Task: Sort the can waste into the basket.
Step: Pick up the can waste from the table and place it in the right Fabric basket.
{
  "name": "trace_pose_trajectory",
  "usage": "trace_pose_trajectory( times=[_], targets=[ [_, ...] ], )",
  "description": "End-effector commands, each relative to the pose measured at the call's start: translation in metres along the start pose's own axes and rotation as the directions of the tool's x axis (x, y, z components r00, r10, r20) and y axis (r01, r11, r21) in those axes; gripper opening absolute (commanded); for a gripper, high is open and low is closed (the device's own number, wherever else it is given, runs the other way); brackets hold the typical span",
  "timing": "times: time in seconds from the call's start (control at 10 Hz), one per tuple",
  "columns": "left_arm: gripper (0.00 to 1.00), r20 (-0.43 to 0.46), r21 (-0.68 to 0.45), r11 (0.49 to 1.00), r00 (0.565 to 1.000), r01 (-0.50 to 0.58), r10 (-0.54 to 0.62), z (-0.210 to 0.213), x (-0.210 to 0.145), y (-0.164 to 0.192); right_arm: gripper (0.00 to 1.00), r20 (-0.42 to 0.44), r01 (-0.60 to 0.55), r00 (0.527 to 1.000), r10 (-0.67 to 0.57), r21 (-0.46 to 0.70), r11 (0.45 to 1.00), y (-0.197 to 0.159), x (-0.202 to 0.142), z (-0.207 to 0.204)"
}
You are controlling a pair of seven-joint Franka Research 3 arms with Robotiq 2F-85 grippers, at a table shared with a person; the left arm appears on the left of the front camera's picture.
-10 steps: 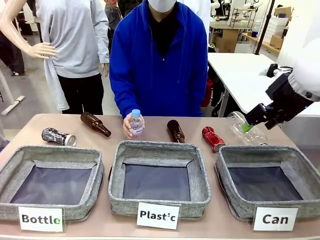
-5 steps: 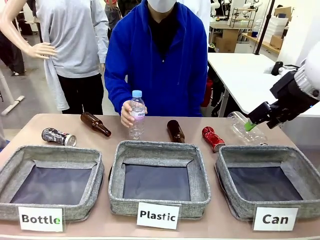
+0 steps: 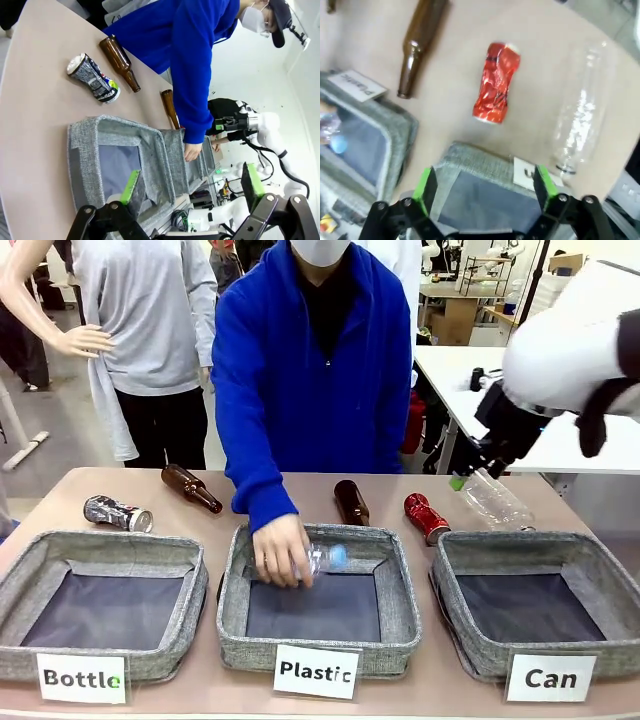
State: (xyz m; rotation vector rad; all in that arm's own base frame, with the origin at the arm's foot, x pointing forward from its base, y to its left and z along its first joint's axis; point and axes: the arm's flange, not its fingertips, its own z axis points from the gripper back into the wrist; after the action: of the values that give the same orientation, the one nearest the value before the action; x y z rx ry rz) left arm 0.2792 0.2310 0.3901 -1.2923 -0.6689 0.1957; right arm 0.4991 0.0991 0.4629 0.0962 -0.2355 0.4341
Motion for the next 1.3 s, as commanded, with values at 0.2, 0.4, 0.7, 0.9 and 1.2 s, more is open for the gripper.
trace_pose_trajectory(
  times=[0.2,0.4,0.7,0.9,1.2],
  targets=[
    [1.00,0.001,-0.015,1.000,1.000,0.025,-0.025,0.002,0.000,-0.001,1.00,-0.155,0.003,0.988,-0.001,0.015,1.000,-0.015,0.045,-0.012],
    [1.00,0.001,-0.015,1.000,1.000,0.025,-0.025,0.002,0.000,-0.001,1.00,-0.170,-0.033,0.984,0.050,0.103,0.994,-0.019,0.040,-0.005],
    [1.00,0.001,-0.015,1.000,1.000,0.025,-0.025,0.002,0.000,-0.001,1.00,-0.160,-0.007,0.986,0.035,0.169,0.986,-0.016,0.059,-0.062],
    [1.00,0.001,-0.015,1.000,1.000,0.025,-0.025,0.002,0.000,-0.001,1.00,-0.173,0.045,0.985,-0.029,0.088,0.995,-0.012,0.059,-0.119],
    [1.00,0.001,-0.015,1.000,1.000,0.025,-0.025,0.002,0.000,-0.001,1.00,-0.128,-0.021,0.991,0.023,0.019,1.000,-0.014,0.057,-0.178]
  ],
)
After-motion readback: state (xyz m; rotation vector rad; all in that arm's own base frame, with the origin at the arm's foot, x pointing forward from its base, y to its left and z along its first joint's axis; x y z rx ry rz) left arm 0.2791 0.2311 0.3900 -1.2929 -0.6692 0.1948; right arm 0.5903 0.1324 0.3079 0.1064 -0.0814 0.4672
